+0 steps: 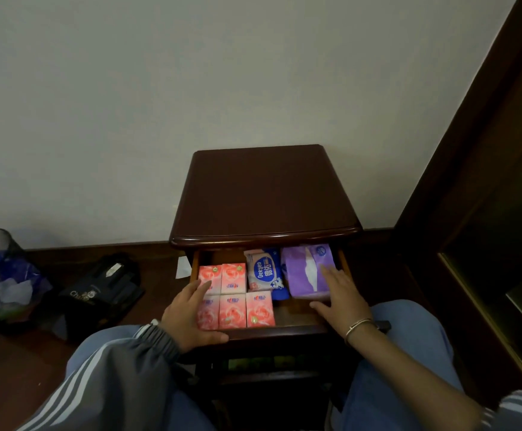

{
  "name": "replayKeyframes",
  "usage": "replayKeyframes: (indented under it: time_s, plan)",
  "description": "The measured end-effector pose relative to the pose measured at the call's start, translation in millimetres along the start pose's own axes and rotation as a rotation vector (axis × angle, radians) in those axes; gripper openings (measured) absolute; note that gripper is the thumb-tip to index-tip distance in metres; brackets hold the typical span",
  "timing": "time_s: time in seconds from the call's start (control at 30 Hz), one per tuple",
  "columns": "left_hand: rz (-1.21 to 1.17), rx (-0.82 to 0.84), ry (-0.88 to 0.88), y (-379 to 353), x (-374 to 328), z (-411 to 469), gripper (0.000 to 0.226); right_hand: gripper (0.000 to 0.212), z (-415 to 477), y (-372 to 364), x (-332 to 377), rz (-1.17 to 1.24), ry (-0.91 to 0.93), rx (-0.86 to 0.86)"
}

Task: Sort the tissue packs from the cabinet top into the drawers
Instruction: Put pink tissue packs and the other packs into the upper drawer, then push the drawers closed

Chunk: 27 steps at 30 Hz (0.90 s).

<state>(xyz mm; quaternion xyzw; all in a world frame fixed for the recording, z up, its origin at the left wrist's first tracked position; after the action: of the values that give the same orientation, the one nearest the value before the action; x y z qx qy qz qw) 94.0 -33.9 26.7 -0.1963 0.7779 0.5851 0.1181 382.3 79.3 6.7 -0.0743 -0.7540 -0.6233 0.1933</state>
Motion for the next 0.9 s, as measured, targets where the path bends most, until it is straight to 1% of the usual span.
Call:
replayKeyframes:
  time_s: [0.07,0.13,0.17,0.27,0.37,0.47,0.5,0.53,0.6,0.63,0.73,0.83,0.9]
  plan:
    - [0.020,0.034,-0.009,-2,0,0,0.122,0.066,4,2,-1,-0.126,0.047,-0.007]
    - [0.028,0.048,-0.009,-4,0,0,0.123,0.048,13,9,2,-0.159,0.063,-0.050]
    - [0.027,0.050,-0.007,-4,1,1,0.124,0.043,18,13,5,-0.151,0.058,-0.049]
    - [0.027,0.054,-0.007,-4,1,1,0.123,0.037,31,19,10,-0.143,0.059,-0.028]
    - [0.048,0.029,-0.013,-3,1,0,0.123,0.037,33,20,10,-0.146,0.089,-0.074]
    - [0.114,0.015,-0.037,-3,-1,-2,0.125,0.049,17,26,5,-0.027,0.169,-0.175]
    - [0.140,0.033,-0.048,-5,-2,-3,0.127,0.058,9,26,4,0.001,0.211,-0.155]
    - [0.170,0.056,-0.060,-6,-2,-3,0.130,0.068,1,24,3,-0.019,0.260,-0.091]
    - [0.254,0.069,-0.076,-6,-3,-3,0.134,0.088,-12,17,-4,-0.153,0.319,0.054]
    - [0.298,0.052,-0.078,-4,-3,-3,0.135,0.096,-14,17,-9,-0.218,0.311,0.093]
    - [0.360,-0.012,-0.080,3,-1,-1,0.140,0.113,-13,28,-18,-0.330,0.280,0.093]
    - [0.359,-0.040,-0.083,6,2,-1,0.144,0.126,-14,29,-7,-0.419,0.380,0.136]
    - [0.362,-0.074,-0.078,7,6,-2,0.145,0.131,-12,28,0,-0.481,0.409,0.115]
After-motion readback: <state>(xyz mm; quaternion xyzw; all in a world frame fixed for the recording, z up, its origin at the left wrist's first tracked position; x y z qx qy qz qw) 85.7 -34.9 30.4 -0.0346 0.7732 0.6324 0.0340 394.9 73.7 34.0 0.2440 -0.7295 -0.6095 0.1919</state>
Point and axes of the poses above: each hand's wrist, its own z-axis towards the middle knuckle, its own y-axis out of the back of the hand, x = y × z, the point moved 5 cm from there along z, towards the middle knuckle, and after that the axes turned 7 degrees about -y, right-handed, at the moved point
